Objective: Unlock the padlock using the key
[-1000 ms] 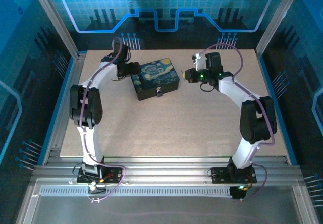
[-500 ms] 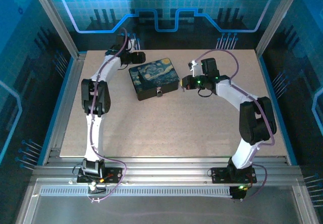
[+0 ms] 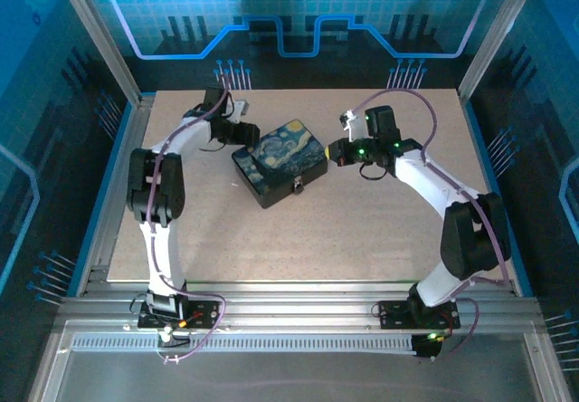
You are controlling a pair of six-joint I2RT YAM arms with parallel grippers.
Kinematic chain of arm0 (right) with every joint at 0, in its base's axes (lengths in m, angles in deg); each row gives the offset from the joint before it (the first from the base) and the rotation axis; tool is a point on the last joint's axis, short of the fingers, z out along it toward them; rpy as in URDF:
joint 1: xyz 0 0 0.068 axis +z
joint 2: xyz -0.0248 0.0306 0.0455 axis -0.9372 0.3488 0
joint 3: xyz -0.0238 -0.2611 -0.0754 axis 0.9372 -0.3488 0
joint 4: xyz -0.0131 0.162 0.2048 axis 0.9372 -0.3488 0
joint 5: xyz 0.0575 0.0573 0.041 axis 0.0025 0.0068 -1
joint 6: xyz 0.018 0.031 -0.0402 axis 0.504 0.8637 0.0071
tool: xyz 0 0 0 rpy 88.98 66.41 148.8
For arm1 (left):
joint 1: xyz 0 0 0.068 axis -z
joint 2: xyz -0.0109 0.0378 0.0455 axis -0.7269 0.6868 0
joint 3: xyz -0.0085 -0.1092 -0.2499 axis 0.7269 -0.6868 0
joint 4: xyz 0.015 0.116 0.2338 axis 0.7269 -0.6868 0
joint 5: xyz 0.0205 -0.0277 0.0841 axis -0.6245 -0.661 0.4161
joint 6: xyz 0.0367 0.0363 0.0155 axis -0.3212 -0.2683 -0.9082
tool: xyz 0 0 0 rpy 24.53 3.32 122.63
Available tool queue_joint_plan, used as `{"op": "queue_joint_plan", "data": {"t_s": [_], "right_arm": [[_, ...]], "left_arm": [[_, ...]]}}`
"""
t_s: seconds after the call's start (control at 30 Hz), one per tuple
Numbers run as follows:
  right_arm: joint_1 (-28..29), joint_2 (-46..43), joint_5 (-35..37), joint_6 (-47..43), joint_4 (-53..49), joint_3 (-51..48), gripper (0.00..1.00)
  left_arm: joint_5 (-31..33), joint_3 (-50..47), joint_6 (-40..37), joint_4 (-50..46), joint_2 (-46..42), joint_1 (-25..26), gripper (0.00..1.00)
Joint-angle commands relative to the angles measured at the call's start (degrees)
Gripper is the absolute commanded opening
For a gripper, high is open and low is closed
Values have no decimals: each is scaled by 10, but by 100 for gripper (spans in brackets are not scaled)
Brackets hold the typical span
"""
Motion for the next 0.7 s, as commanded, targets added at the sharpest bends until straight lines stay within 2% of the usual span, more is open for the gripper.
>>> {"op": "queue_joint_plan", "data": {"t_s": [0.0, 0.1, 0.23, 0.37, 0.43, 0.5, 0.67], "right_arm": [[0, -39, -3, -13, -20, -24, 0], [-10, -62, -6, -17, -26, -45, 0], [-42, -82, -16, -17, -41, -70, 0], [-81, -106, -6, -8, -64, -104, 0], [-98, -117, 0, -1, -72, -122, 0], [-120, -128, 12, 8, -84, -143, 0], [-160, -129, 23, 25, -92, -170, 0]], "left_arm": [[56, -78, -21, -35, -45, 32, 59], [100, -86, -28, -50, -75, 47, 65], [125, -39, -64, -79, -120, 70, 67], [168, 48, -105, -162, -139, 134, 69], [206, 120, -49, -241, -123, 171, 69], [224, 169, 62, -314, -110, 214, 69], [333, 163, 321, -381, -94, 338, 69]]}}
